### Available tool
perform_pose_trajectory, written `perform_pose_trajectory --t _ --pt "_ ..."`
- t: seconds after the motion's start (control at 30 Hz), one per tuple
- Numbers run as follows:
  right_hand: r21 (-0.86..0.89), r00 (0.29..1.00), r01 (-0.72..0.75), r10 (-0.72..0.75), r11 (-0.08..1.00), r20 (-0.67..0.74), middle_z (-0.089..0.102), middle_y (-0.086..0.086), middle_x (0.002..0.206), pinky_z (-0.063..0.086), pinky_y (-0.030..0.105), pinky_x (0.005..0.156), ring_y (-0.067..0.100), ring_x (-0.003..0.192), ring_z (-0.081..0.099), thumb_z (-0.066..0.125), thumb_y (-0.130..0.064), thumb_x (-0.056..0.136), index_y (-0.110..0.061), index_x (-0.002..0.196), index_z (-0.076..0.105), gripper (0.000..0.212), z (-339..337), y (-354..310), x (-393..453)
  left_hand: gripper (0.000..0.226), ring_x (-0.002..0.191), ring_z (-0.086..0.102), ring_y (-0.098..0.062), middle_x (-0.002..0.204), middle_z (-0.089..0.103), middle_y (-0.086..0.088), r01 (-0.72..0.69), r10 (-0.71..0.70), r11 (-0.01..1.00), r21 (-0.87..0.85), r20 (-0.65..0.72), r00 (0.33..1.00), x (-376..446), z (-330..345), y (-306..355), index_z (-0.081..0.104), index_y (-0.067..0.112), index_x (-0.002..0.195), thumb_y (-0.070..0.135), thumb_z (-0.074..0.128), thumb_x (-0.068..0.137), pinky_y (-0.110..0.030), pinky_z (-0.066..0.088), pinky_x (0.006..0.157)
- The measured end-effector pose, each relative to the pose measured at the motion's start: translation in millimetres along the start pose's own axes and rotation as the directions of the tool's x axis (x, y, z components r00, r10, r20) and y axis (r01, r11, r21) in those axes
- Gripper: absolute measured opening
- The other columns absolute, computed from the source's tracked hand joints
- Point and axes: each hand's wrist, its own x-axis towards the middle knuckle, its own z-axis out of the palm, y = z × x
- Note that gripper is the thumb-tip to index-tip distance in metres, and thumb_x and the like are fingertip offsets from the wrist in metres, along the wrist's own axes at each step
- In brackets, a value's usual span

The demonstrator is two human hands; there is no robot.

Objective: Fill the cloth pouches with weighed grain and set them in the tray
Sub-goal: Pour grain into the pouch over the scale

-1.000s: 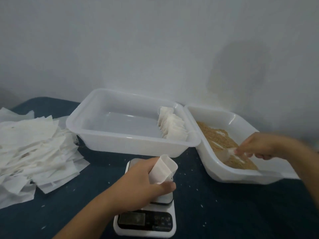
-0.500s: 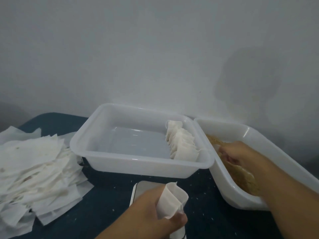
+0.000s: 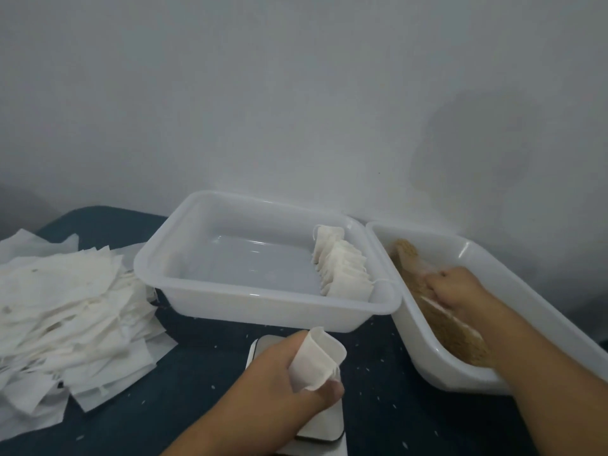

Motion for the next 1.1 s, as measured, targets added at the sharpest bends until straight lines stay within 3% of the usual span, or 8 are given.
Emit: perform_pose_trajectory --t 0.13,0.37,0.47,0.6,0.77,0.9,1.03,1.1 --pt "-0.001 0.997 0.063 -0.063 0.998 -0.054 0.068 0.010 0.076 0.046 0.034 0.062 0.026 0.068 0.062 0.057 -0.039 0.102 -0.010 0.085 0.064 0.034 -11 0 -20 0.046 0.100 0.060 0.013 0.108 0.063 0.032 0.006 -0.003 0.998 0.065 -0.037 0.999 2 0 -4 0.050 0.074 0.108 0.071 0.066 0.065 -0.008 0.047 0.075" --pt "0.009 0.976 0.158 -0.155 0.987 -0.151 0.072 0.003 0.077 0.056 0.043 0.069 0.020 0.070 0.068 0.048 -0.063 0.099 -0.024 0.098 0.062 0.042 -28 0 -66 0.029 0.093 0.065 0.002 0.103 0.068 0.020 -0.054 0.058 0.997 0.055 -0.068 0.996 3 -3 -6 0.059 0.056 0.104 0.054 0.072 0.079 -0.008 0.050 0.071" --pt "0.041 0.971 0.183 -0.174 0.982 -0.167 0.071 0.002 0.084 0.059 0.047 0.070 0.022 0.074 0.069 0.051 -0.063 0.097 -0.027 0.110 0.063 0.040 -33 -2 -88 0.033 0.083 0.064 0.004 0.092 0.068 0.021 -0.062 0.068 0.997 0.053 -0.104 0.992 4 -3 -5 0.060 0.053 0.100 0.062 0.067 0.069 -0.008 0.048 0.068" --pt "0.152 0.956 0.262 -0.236 0.953 -0.173 0.071 -0.009 0.089 0.054 0.035 0.064 0.014 0.078 0.067 0.063 -0.051 0.096 -0.031 0.110 0.070 0.025 -38 -11 -124 0.030 0.077 0.063 0.005 0.089 0.068 0.019 -0.068 0.076 0.996 0.060 -0.140 0.987 5 -7 -7 0.062 0.050 0.097 0.060 0.067 0.069 -0.009 0.049 0.068" --pt "0.323 0.939 0.328 -0.343 0.888 -0.009 0.070 -0.006 0.070 0.045 0.030 0.055 0.009 0.052 0.053 0.074 -0.041 0.090 -0.041 0.103 0.077 0.013 -33 -23 -170 0.027 0.078 0.063 0.004 0.087 0.066 0.021 -0.061 0.081 0.992 0.110 -0.185 0.979 8 -18 -9 0.060 0.048 0.093 0.059 0.066 0.070 -0.009 0.047 0.064" --pt "0.389 0.895 0.292 -0.393 0.874 0.210 0.061 0.023 0.073 0.032 0.021 0.040 0.012 0.043 0.037 0.076 -0.049 0.073 -0.049 0.100 0.078 0.028 -41 -28 -197 0.024 0.081 0.063 0.005 0.090 0.065 0.022 -0.056 0.083 0.989 0.135 -0.203 0.976 8 -26 -11 0.058 0.048 0.092 0.056 0.068 0.073 -0.009 0.047 0.064" --pt "0.260 0.838 0.358 -0.431 0.897 0.335 0.065 -0.004 0.057 0.037 0.013 0.042 0.002 0.040 0.045 0.077 -0.048 0.066 -0.049 0.093 0.081 0.027 -62 -32 -209 0.028 0.082 0.063 0.005 0.090 0.064 0.026 -0.060 0.091 0.987 0.152 -0.208 0.974 8 -27 -10 0.058 0.048 0.093 0.061 0.066 0.070 -0.009 0.044 0.062" --pt "0.200 0.834 0.387 -0.434 0.900 0.341 0.067 -0.006 0.058 0.040 0.011 0.045 0.001 0.042 0.049 0.079 -0.045 0.065 -0.049 0.091 0.081 0.027 -73 -34 -211 0.032 0.083 0.064 0.002 0.092 0.065 0.024 -0.065 0.094 0.986 0.152 -0.193 0.977 8 -27 -10 0.058 0.046 0.095 0.064 0.065 0.069 -0.010 0.044 0.064"
